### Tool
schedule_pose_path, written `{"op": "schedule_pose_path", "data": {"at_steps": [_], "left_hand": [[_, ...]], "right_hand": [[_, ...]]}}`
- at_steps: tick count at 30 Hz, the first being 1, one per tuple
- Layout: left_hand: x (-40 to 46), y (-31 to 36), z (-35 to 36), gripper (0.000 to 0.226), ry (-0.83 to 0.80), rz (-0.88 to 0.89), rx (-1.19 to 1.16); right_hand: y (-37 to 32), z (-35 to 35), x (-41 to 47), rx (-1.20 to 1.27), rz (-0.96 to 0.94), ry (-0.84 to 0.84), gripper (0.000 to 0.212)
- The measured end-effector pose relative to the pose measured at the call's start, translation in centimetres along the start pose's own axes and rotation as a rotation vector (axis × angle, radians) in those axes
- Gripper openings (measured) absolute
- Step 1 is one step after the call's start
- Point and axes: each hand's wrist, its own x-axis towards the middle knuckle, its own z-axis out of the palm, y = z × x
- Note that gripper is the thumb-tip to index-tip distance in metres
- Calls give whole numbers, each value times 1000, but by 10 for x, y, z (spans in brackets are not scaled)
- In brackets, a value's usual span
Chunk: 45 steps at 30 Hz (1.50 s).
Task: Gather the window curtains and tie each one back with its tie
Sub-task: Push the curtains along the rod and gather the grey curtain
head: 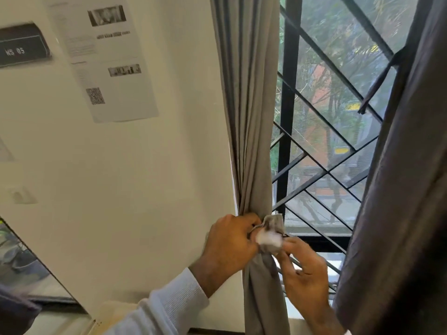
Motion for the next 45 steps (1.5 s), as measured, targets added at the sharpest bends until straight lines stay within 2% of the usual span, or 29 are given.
{"op": "schedule_pose_path", "data": {"at_steps": [2, 4, 5, 7, 8, 10, 12, 17, 20, 23, 25, 27, 31, 35, 37, 40, 45], "left_hand": [[3, 4, -3, 20, -40, -31, -8], [8, 5, -5, 19, -98, -48, -63], [11, 3, -7, 17, -135, -28, -88], [15, -3, -12, 13, -210, 47, -63], [15, -5, -14, 9, -246, 74, -44], [13, -6, -17, 2, -301, 111, -51], [12, -6, -18, 10, -344, 141, -71], [6, -14, -19, 16, -385, 206, -150], [-5, -14, -15, 24, -284, 229, -83], [-17, -5, -11, 36, -72, 250, 53], [-25, -2, -6, 46, -7, 379, 159], [-29, -6, -3, 49, 36, 493, 232], [-29, -10, -11, 40, 95, 481, 334], [-30, -5, -16, 27, 47, 568, 418], [-28, -2, -19, 28, -24, 479, 278], [-27, 1, -22, 25, -135, 243, -46], [-21, 8, -26, 34, -397, -61, -518]], "right_hand": [[0, -5, 3, -142, -182, -28, 22], [-2, -5, 1, -164, -247, -35, 19], [-5, -2, 0, -136, -178, 0, 22], [-18, 2, 4, 57, 148, 69, 41], [-21, 3, 7, 173, 306, 59, 53], [-21, 2, 15, 330, 459, 3, 65], [-20, -3, 22, 376, 473, -75, 57], [-15, -8, 27, 259, 471, -176, 18], [-13, -7, 24, 188, 422, -159, 11], [-19, 0, 19, 237, 473, -85, 29], [-23, 2, 22, 279, 518, -65, 34], [-23, -1, 27, 240, 486, -116, 27], [-20, -14, 27, 118, 324, -267, 17], [-24, -21, 33, 150, 164, -239, 9], [-25, -20, 38, 199, 133, -218, 10], [-26, -18, 41, 258, 147, -248, 4], [-30, -20, 43, 198, 179, -191, 7]]}}
